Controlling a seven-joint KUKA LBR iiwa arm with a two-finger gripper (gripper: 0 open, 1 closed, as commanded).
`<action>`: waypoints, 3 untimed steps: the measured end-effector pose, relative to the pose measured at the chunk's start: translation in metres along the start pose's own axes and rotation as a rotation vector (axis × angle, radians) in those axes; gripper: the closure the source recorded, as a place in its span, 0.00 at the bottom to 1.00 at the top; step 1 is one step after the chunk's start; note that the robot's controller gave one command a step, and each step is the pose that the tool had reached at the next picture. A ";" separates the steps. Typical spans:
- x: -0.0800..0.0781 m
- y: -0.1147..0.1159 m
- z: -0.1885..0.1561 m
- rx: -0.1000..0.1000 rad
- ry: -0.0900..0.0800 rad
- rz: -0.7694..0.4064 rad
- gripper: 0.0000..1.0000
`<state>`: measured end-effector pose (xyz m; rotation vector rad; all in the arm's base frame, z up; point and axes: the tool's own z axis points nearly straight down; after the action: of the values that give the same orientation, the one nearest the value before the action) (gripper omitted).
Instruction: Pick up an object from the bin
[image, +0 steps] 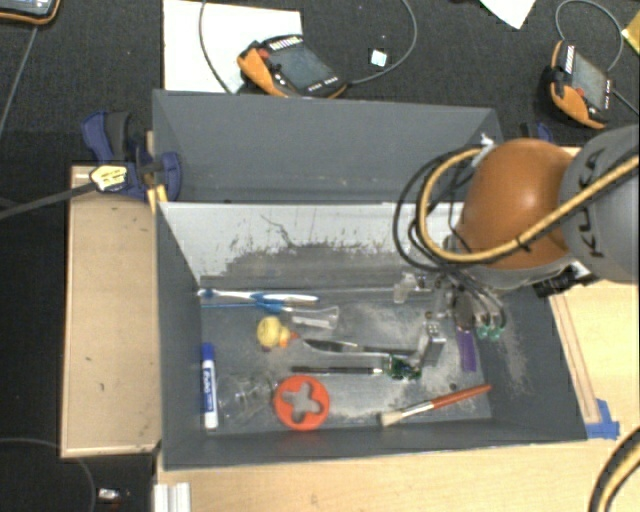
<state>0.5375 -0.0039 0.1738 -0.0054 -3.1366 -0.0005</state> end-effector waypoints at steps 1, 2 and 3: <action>-0.002 0.000 -0.004 0.000 -0.008 0.000 0.00; -0.023 0.038 0.103 -0.002 -0.009 0.132 0.00; -0.020 0.045 0.055 -0.001 -0.022 0.106 0.00</action>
Offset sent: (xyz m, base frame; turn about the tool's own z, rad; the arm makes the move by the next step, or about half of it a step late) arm 0.0213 0.0375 -0.1038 0.1325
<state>0.5573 0.0405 0.1187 -0.1725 -3.1539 -0.0012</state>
